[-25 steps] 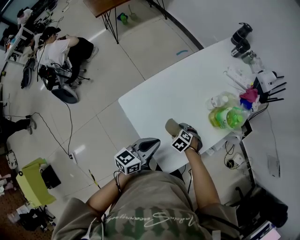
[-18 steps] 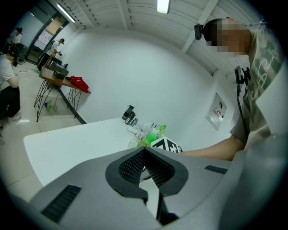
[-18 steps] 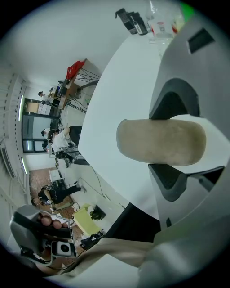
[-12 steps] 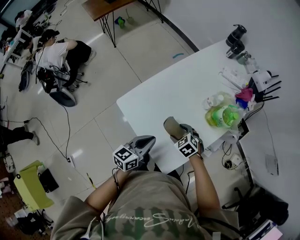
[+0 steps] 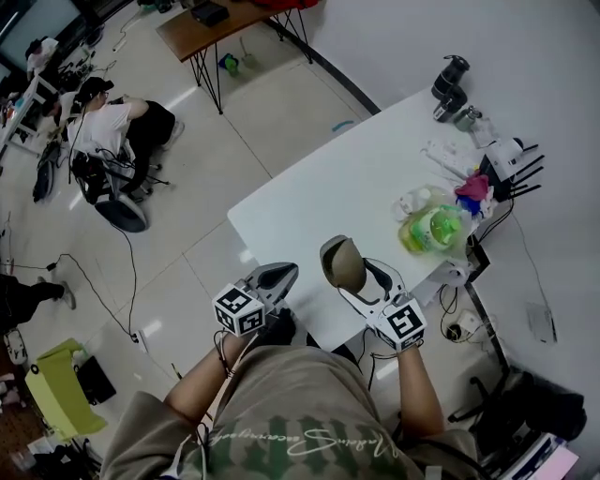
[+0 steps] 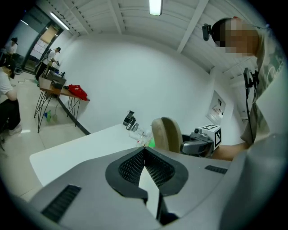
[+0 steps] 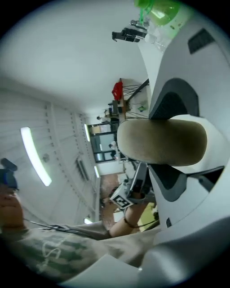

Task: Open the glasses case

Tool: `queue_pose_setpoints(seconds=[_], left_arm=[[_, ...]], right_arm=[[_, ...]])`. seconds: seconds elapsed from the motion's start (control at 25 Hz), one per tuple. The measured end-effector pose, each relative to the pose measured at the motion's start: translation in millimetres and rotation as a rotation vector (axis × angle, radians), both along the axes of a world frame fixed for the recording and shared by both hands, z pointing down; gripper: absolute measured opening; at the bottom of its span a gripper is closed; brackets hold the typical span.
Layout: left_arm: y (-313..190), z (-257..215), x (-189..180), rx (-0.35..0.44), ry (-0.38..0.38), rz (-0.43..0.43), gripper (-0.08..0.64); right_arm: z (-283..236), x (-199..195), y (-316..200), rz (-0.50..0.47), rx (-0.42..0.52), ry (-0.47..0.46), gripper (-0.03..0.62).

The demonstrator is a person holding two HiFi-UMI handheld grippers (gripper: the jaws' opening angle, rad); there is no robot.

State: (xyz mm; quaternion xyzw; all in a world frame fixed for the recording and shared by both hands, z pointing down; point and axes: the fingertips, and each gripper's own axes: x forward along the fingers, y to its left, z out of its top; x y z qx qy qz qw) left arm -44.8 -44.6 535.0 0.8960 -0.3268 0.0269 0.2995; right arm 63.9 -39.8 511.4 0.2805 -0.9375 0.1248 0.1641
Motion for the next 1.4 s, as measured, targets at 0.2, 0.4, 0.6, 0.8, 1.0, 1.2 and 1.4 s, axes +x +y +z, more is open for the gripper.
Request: queue_pose_setpoints(seconds=[0.2, 0.4, 0.6, 0.8, 1.0, 1.2, 1.4], left_arm=[[5.3, -81.2, 16.9, 0.151, 0.14, 0.114, 0.006], [32.5, -148.9, 46.7, 0.281, 0.262, 0.306, 0.008], [57.4, -172.0, 67.8, 0.282, 0.341, 0.457, 0.143], [63.1, -176.0, 80.0, 0.238, 0.377, 0.514, 0.299], [70.9, -181.6, 82.0, 0.197, 0.43, 0.565, 0.362], [78.4, -178.0, 90.2, 0.205, 0.377, 0.598, 0.374], [89.3, -175.8, 93.4, 0.211, 0.357, 0.642, 0.371]], right_arm=[[-84.3, 22.0, 28.4, 0.005, 0.037, -0.499, 0.324], [-131.3, 33.7, 52.0, -0.038, 0.076, -0.723, 0.324], [-147.5, 37.0, 61.2, -0.06, 0.053, -0.804, 0.324], [-149.2, 35.1, 72.3, -0.092, 0.028, -0.822, 0.324], [-142.4, 25.0, 82.2, -0.115, 0.004, -0.772, 0.324], [-139.9, 15.7, 89.3, -0.14, -0.017, -0.745, 0.324], [-136.3, 14.0, 96.0, -0.173, -0.039, -0.745, 0.324]])
